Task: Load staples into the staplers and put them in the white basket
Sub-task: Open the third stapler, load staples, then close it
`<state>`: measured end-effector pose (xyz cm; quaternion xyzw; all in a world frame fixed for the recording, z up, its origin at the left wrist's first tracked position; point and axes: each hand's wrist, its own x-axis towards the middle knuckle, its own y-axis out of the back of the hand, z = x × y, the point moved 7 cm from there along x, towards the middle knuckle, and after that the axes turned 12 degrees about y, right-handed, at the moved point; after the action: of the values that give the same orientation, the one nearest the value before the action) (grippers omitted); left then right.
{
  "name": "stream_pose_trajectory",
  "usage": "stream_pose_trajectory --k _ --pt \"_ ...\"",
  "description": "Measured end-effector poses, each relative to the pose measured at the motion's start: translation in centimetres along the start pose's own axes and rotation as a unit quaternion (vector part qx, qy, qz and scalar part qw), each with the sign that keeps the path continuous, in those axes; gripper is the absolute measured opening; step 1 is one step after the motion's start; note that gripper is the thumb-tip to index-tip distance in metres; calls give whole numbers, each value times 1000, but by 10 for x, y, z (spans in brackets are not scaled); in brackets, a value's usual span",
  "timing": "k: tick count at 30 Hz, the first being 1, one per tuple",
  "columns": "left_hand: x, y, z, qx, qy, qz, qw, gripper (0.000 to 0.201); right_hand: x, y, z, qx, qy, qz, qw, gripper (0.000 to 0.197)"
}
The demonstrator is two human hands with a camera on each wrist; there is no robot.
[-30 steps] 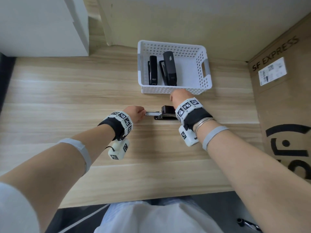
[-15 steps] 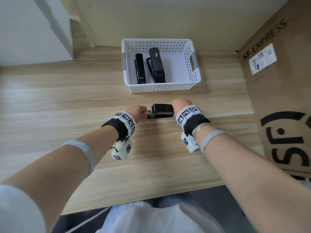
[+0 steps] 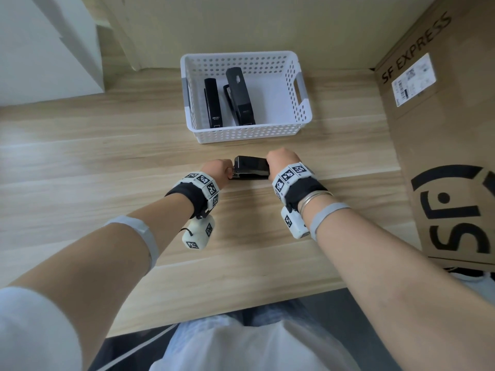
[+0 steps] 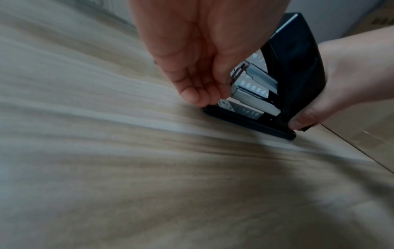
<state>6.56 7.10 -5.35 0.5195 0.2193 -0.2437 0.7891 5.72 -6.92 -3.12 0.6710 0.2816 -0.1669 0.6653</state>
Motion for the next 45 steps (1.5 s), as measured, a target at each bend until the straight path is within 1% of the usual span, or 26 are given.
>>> stream_pose_trajectory --k 4,7,8,10,12,16,17,20,23,25,27,29,33,36,42,45 --pt "0 1 2 24 -4 -13 1000 15 -2 2 2 20 -5 8 1000 22" --pt "0 0 0 40 -8 -10 999 17 -5 0 -1 65 -8 8 998 30" --pt "1 0 0 41 -4 -12 999 20 -5 2 -5 80 7 19 997 34" --pt "1 4 1 38 3 -12 999 26 -7 11 -14 103 51 54 992 35" --pt "-2 12 8 49 -17 11 999 29 -10 22 -20 124 75 80 986 37" --pt "-5 44 20 57 -68 95 992 30 -14 49 -20 134 77 97 983 57" --pt "-5 53 23 52 -76 108 990 29 -15 59 -20 131 81 98 983 58" --pt "-1 89 32 23 -84 148 985 27 -14 98 -18 129 82 115 981 51" --pt "10 128 41 2 -81 184 980 26 -7 134 -11 171 59 154 971 45" --pt "23 150 41 -5 -67 195 978 27 1 151 -3 204 39 176 962 40" --pt "37 167 36 -3 -38 205 978 27 14 162 7 221 13 194 956 35" --pt "51 176 27 12 -2 212 977 27 30 166 19 224 -17 200 954 38" --pt "74 179 2 34 79 212 974 25 62 160 39 233 -85 181 952 53" --pt "87 174 -6 27 98 213 972 26 82 155 46 234 -104 169 952 59" --pt "101 170 -11 -11 98 224 970 24 102 144 54 238 -124 164 949 47" --pt "104 169 -13 -27 98 230 968 26 110 134 56 247 -137 155 947 45"
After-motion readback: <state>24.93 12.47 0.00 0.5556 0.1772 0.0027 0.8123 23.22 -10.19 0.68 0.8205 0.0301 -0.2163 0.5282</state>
